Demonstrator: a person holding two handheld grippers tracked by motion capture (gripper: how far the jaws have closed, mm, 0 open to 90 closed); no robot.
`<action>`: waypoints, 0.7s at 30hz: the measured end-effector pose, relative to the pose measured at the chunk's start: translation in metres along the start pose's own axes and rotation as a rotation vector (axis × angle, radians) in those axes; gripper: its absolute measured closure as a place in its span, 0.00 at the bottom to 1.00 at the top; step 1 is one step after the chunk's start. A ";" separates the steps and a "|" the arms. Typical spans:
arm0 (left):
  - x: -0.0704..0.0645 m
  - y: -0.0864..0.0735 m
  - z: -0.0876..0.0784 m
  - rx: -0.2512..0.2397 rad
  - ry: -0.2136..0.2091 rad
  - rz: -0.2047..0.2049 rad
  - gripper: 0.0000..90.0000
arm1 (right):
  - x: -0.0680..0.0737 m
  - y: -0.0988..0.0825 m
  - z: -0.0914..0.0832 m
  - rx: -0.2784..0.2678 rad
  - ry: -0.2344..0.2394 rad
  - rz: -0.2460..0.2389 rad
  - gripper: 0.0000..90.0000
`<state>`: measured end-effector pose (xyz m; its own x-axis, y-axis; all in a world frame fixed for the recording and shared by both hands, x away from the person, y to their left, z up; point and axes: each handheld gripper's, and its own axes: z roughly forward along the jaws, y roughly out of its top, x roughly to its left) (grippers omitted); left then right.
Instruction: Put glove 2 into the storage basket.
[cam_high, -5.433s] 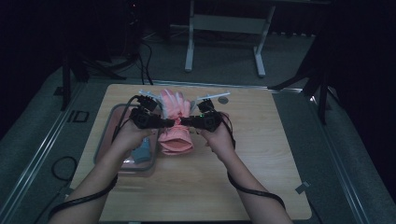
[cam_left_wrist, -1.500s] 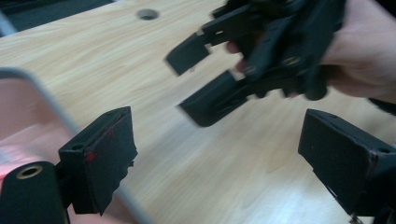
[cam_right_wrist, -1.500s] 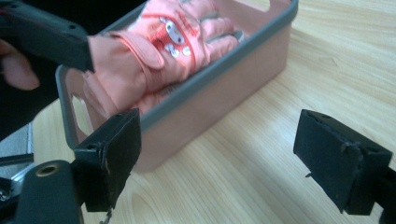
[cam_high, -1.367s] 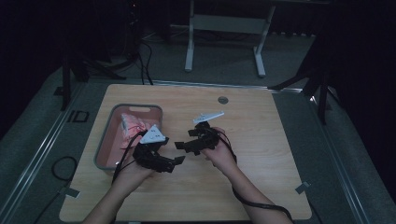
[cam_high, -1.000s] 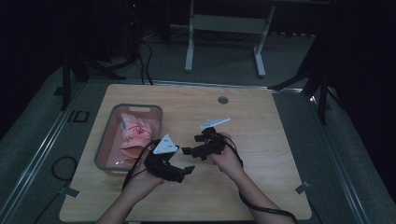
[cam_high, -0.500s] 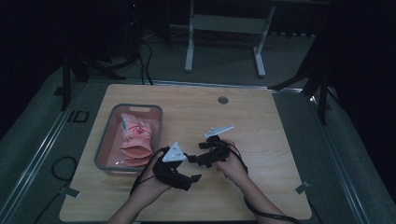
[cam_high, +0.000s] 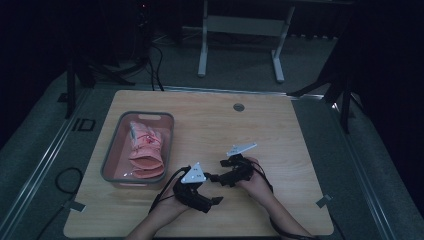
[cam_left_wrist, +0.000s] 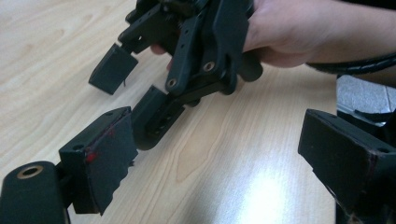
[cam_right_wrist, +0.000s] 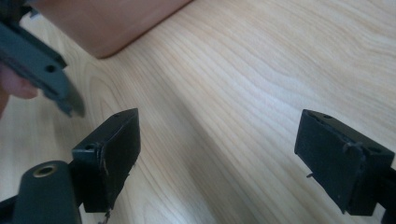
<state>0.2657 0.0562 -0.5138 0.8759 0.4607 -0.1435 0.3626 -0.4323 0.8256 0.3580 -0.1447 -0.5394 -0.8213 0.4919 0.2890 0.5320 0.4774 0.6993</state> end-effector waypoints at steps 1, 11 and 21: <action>0.000 -0.002 0.002 0.008 0.002 -0.002 0.13 | 0.000 -0.002 0.000 0.003 -0.004 -0.007 0.16; 0.001 -0.016 0.017 0.032 0.011 0.018 0.13 | -0.002 -0.021 -0.005 0.010 -0.029 -0.013 0.16; 0.000 -0.026 0.020 0.009 0.004 0.027 0.13 | -0.003 -0.036 -0.012 -0.079 -0.077 -0.059 0.16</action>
<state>0.2628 0.0522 -0.5459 0.8842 0.4516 -0.1192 0.3417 -0.4515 0.8242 0.3392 -0.1722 -0.5577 -0.8310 0.5204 0.1964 0.4624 0.4500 0.7640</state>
